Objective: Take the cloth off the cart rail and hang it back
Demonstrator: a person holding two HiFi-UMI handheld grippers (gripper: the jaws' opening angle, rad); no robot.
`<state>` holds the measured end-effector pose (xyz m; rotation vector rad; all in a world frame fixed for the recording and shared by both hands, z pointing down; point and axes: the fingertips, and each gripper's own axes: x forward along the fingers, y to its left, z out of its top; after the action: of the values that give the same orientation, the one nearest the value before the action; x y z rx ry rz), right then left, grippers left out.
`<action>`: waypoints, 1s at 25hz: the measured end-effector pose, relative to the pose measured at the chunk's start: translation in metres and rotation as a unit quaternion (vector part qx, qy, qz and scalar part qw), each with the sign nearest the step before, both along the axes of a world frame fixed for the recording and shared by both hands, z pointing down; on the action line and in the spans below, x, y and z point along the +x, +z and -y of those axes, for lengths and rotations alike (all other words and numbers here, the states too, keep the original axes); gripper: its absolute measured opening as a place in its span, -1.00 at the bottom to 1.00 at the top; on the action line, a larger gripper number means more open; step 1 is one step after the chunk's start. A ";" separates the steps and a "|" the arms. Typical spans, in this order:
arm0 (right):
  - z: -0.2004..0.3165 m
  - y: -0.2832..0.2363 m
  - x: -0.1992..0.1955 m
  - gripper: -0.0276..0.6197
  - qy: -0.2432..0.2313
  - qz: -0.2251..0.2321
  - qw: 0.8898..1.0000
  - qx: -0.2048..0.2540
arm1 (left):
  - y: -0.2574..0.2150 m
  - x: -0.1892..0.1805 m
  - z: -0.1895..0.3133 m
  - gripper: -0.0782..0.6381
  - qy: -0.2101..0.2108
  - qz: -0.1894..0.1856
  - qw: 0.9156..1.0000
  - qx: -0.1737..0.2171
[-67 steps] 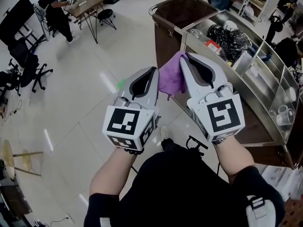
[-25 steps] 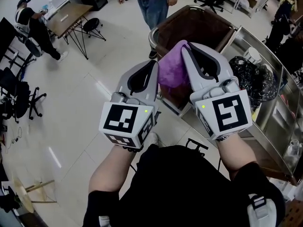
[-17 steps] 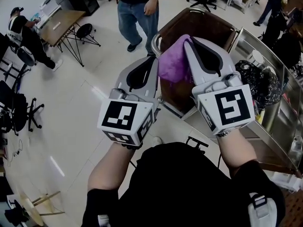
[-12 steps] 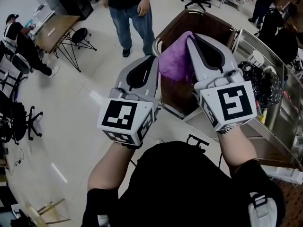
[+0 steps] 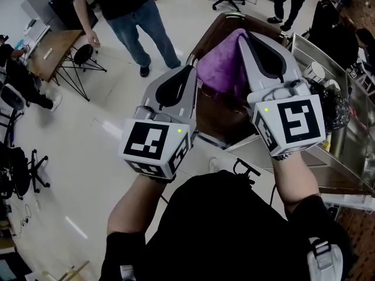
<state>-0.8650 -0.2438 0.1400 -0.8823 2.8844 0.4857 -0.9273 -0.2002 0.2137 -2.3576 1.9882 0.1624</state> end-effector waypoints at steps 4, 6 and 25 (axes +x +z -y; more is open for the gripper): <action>0.015 -0.004 -0.003 -0.84 0.001 -0.001 1.000 0.004 | -0.005 -0.003 0.018 -0.79 0.004 -0.002 1.000 0.005; 0.024 0.005 -0.005 -0.84 0.000 -0.007 1.000 -0.005 | -0.003 -0.003 0.027 -0.79 0.006 -0.003 1.000 0.003; 0.032 0.146 -0.016 -0.84 -0.028 -0.087 0.987 -0.130 | 0.043 0.004 0.042 -0.79 0.028 -0.008 0.998 -0.047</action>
<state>-0.8806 -0.2762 0.2859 -0.8251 3.1757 0.1921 -0.9230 -0.2426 0.2565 -2.4780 1.9795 0.0928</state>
